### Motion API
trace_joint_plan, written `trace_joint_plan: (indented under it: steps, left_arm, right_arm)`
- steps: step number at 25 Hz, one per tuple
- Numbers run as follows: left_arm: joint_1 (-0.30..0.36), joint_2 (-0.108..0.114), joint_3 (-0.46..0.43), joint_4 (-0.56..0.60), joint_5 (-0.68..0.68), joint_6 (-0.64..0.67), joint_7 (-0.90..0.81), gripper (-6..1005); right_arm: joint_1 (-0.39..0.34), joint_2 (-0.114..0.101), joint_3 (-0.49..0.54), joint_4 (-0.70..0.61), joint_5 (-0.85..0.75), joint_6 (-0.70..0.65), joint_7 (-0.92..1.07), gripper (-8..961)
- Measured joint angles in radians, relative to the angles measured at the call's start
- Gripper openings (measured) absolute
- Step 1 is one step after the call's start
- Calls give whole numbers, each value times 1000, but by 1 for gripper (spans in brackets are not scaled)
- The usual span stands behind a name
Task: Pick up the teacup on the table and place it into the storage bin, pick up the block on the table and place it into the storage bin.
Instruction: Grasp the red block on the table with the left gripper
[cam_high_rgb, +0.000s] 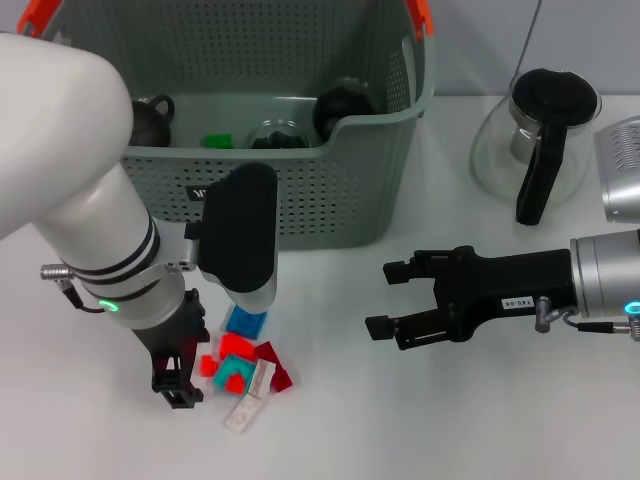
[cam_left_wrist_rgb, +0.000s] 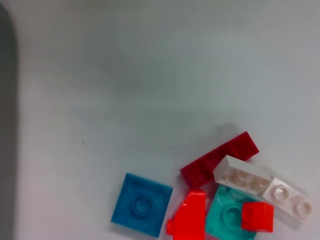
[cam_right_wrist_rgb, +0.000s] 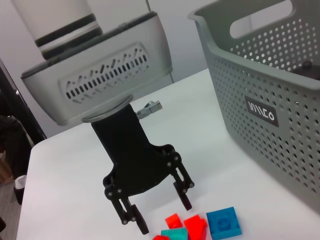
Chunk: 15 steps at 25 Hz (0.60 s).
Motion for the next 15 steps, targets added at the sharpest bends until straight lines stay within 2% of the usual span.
trace_joint_plan:
  steps: [2, 8, 15]
  left_arm:
    - [-7, 0, 4, -13, 1, -2, 0, 784]
    - [-18, 0, 11, -30, -7, -6, 2, 608]
    - [-36, -2, 12, -68, -9, -24, -1, 594]
  right_arm:
    - [-1, 0, 0, 0, 0, -1, 0, 929]
    - [-2, 0, 0, 0, 0, -1, 0, 930]
    - [-2, -1, 0, 0, 0, -1, 0, 930]
